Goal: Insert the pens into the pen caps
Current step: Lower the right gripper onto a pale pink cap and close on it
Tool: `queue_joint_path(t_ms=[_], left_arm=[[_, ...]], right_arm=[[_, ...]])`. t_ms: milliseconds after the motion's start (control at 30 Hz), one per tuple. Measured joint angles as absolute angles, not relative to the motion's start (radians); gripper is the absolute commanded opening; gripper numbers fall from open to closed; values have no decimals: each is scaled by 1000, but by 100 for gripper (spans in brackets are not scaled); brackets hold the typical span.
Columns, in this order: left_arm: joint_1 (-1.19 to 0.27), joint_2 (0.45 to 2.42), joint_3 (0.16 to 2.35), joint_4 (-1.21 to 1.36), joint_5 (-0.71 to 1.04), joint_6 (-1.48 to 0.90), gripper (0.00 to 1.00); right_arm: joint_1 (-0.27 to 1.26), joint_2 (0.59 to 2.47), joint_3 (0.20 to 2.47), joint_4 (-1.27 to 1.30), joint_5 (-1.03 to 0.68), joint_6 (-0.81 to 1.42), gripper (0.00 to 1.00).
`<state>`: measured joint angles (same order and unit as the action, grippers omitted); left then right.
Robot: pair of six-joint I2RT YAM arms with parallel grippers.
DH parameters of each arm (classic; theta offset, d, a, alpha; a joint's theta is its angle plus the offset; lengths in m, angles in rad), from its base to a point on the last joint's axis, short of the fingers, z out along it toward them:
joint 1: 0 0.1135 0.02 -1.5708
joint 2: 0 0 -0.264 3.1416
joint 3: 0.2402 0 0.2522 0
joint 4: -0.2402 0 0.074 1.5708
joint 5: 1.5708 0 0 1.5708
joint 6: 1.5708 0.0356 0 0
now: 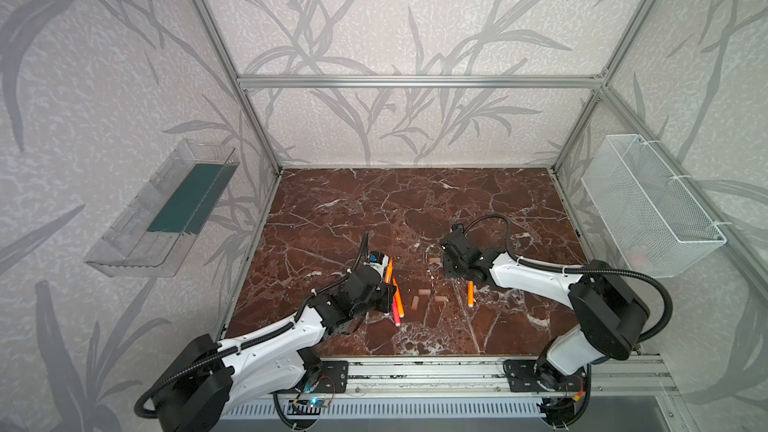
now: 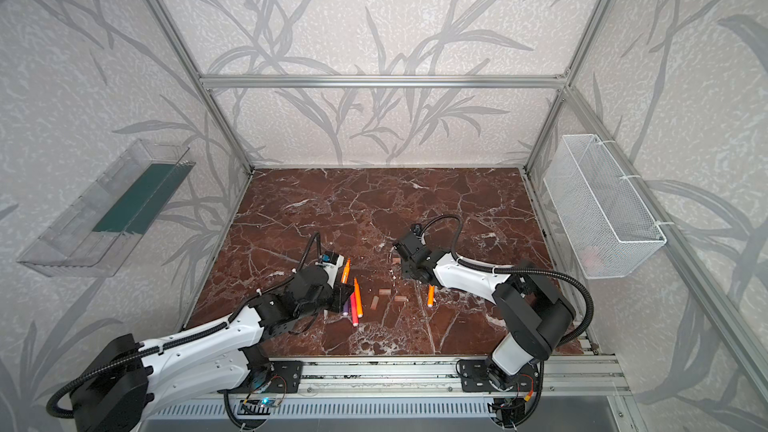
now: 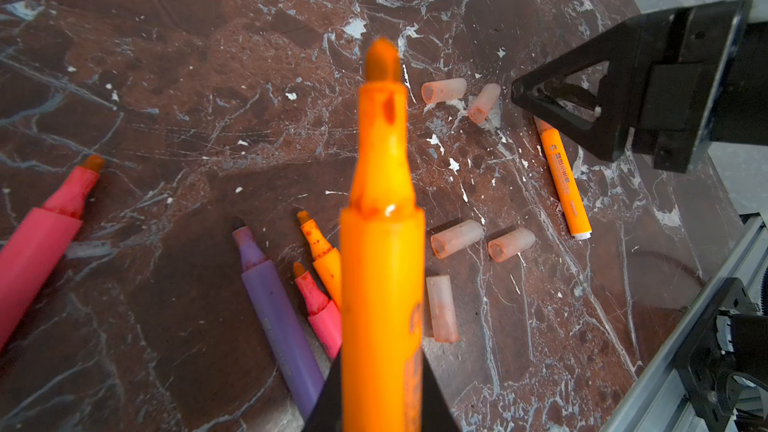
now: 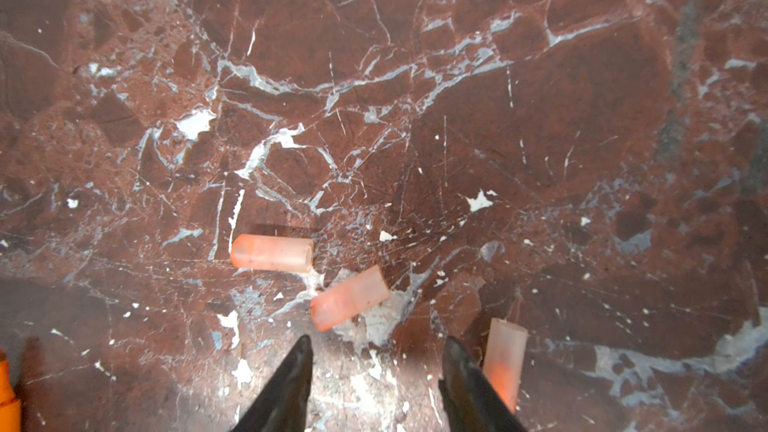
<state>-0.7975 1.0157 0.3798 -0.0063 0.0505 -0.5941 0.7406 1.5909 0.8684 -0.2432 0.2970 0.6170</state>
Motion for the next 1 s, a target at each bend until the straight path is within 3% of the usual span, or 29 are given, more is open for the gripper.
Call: queue_joint_path(t_ms=[500,1000], left_arm=[[-797,1016,380,-6,51,-592,0],[-797,1016,380,-6,51,-586,0]], right_arm=[[709,1718,931,-221,278,659,49],[709,1720,879,-196,288,671,45]])
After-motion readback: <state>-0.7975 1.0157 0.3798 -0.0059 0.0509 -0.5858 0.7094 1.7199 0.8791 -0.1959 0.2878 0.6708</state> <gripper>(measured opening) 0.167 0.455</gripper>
